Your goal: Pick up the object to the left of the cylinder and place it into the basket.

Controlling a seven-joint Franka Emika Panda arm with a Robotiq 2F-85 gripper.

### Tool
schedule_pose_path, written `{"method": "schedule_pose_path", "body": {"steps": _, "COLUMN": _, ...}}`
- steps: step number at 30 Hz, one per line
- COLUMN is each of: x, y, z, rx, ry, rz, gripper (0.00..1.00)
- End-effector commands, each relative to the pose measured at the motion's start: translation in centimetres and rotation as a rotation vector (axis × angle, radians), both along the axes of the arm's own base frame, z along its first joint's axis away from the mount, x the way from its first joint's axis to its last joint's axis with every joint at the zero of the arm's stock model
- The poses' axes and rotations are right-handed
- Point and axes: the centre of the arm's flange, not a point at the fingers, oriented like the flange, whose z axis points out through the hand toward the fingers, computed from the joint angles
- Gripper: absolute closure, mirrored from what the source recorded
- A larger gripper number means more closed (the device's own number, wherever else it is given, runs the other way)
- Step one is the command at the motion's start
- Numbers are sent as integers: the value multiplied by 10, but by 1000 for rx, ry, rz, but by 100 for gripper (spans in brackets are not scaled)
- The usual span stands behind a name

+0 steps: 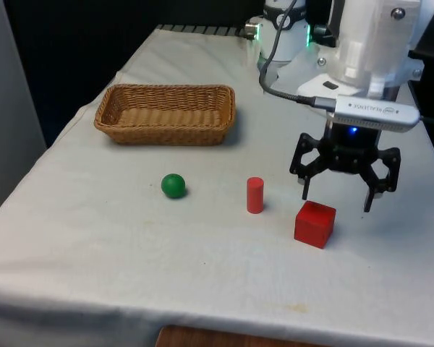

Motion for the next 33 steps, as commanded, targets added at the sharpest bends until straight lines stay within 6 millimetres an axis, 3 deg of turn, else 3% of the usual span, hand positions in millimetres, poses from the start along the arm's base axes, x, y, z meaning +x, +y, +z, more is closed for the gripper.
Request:
{"method": "schedule_pose_path", "body": {"steps": 1, "x": 1, "y": -2, "z": -4, "rx": 5, "ry": -7, "rz": -2, "gripper": 0}}
{"method": "schedule_pose_path", "body": {"steps": 11, "x": 1, "y": -14, "z": -19, "rx": -8, "ry": -6, "rz": -10, "gripper": 0}}
{"method": "schedule_pose_path", "body": {"steps": 33, "x": 2, "y": -22, "z": -38, "rx": -27, "ry": -11, "rz": -20, "gripper": 0}}
